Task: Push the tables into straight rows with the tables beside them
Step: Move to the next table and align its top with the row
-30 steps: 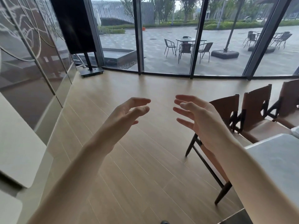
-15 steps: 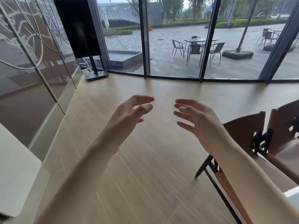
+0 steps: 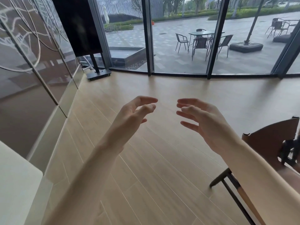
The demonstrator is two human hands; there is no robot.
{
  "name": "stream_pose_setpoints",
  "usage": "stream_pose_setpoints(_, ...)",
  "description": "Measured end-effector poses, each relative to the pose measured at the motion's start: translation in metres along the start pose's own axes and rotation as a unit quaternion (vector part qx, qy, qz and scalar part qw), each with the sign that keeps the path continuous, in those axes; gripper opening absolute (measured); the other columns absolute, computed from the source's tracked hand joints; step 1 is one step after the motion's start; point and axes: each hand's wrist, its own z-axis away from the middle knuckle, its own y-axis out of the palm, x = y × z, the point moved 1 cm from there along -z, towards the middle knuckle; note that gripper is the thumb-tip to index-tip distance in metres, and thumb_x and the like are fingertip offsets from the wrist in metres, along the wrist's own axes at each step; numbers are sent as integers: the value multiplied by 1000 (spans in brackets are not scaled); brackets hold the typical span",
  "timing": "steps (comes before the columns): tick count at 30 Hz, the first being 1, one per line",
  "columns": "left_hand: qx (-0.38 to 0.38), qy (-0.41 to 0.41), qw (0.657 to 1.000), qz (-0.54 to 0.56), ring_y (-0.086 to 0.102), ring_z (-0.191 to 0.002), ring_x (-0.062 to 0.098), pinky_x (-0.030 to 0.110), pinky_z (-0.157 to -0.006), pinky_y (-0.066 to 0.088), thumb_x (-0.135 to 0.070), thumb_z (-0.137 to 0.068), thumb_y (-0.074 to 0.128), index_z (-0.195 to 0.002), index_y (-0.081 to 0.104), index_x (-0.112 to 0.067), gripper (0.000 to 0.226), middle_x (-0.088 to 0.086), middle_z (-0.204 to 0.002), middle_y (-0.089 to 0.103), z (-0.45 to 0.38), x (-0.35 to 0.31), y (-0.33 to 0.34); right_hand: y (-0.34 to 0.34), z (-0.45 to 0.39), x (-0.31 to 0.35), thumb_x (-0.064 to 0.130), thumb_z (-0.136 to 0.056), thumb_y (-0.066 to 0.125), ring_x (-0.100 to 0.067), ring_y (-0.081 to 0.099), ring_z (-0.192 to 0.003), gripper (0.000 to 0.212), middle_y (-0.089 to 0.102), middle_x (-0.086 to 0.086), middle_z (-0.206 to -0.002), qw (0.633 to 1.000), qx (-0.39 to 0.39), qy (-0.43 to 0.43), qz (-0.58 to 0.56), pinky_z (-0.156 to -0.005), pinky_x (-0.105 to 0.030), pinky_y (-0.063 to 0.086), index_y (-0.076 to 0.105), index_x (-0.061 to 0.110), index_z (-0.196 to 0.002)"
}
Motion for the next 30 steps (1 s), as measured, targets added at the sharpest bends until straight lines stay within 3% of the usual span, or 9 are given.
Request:
stream_pose_setpoints(6, 23, 25, 999, 9, 65, -112, -2, 36, -102, 53, -40, -88, 60, -109, 72, -39, 25, -19, -113, 73, -72, 24, -61, 46, -71, 13, 10, -96, 62, -13, 71, -110, 21, 75, 1, -116, 999, -35, -26, 9, -104, -45, 54, 75, 22, -107)
stream_pose_setpoints(14, 34, 25, 999, -20, 66, -105, -5, 42, -108, 49, -46, -81, 60, -106, 73, -41, 28, -25, -102, 73, -150, 61, -131, 107, -147, 20, 12, -96, 63, -12, 71, -109, 19, 75, 2, -116, 997, -26, -28, 69, -102, -42, 55, 76, 25, -104)
stream_pose_setpoints(17, 12, 44, 999, 15, 69, -107, 8, 46, -105, 51, -42, -84, 61, -102, 74, -39, 23, -14, -105, 76, -168, 74, -140, 117, -170, 19, 12, -96, 63, -13, 71, -110, 19, 74, -1, -119, 996, -33, -23, 73, -102, -43, 55, 75, 24, -105)
stream_pose_setpoints(21, 11, 33, 998, 57, 68, -111, 5, 40, -103, 53, -39, -83, 60, -98, 74, -37, 21, -16, -106, 75, -201, 89, -151, 125, -200, 15, 12, -98, 62, -14, 71, -110, 19, 74, -1, -119, 996, -48, -19, 69, -103, -44, 54, 76, 24, -104)
stream_pose_setpoints(30, 67, 13, 995, 70, 70, -106, 5, 40, -102, 54, -36, -83, 59, -100, 74, -31, 23, -10, -110, 75, -296, 107, -123, 94, -281, -3, 13, -98, 61, -13, 71, -111, 19, 73, -1, -120, 995, -84, 2, 54, -102, -43, 55, 75, 23, -106)
